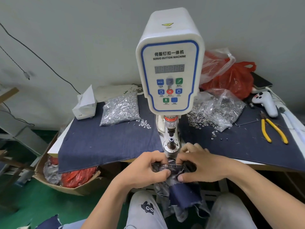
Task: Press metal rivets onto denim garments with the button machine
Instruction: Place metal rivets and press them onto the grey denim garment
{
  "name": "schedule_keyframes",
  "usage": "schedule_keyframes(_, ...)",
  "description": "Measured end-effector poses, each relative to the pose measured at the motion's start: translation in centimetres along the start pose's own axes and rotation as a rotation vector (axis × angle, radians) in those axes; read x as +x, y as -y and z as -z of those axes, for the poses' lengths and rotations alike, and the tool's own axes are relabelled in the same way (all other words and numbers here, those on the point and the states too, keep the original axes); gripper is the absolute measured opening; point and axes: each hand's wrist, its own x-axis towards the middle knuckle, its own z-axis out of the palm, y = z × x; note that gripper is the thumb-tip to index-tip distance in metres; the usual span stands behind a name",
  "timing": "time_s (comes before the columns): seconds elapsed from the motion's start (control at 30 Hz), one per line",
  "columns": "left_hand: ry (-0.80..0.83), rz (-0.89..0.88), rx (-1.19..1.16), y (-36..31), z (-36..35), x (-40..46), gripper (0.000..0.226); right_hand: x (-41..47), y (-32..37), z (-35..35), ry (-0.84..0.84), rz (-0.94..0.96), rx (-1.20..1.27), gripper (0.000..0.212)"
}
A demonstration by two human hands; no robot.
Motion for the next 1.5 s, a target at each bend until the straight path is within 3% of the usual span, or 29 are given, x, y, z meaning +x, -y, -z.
schedule_keyframes(0.1,-0.099,0.021,0.041,0.4,0.1,0.2,0.014,0.0,-0.5,0.5,-0.018,0.030,0.099,0.019)
schedule_keyframes(0.27,-0.262,0.127,0.343,1.5,0.0,1.9,0.026,1.0,-2.0,0.5,-0.180,0.070,0.412,0.012)
schedule_keyframes(0.53,-0.269,0.158,0.036,3.0,-0.2,4.1,0.032,3.3,-3.6,0.0,-0.289,-0.035,0.852,0.007)
schedule_keyframes(0.83,-0.286,0.000,-0.248,4.7,-0.6,4.3,0.021,3.9,-3.7,0.8,-0.270,-0.075,0.823,0.027)
schedule_keyframes(1.0,-0.287,0.074,-0.292,4.7,-0.3,4.5,0.020,4.4,-3.6,0.7,-0.268,-0.090,0.899,0.028)
schedule_keyframes(1.1,-0.257,0.125,-0.312,4.5,0.0,4.7,0.023,4.7,-4.1,0.2,-0.294,-0.090,0.931,0.040)
schedule_keyframes(1.5,-0.275,0.161,-0.340,4.4,-0.4,4.2,0.029,5.0,-4.3,-0.9,-0.451,-0.040,0.999,0.021)
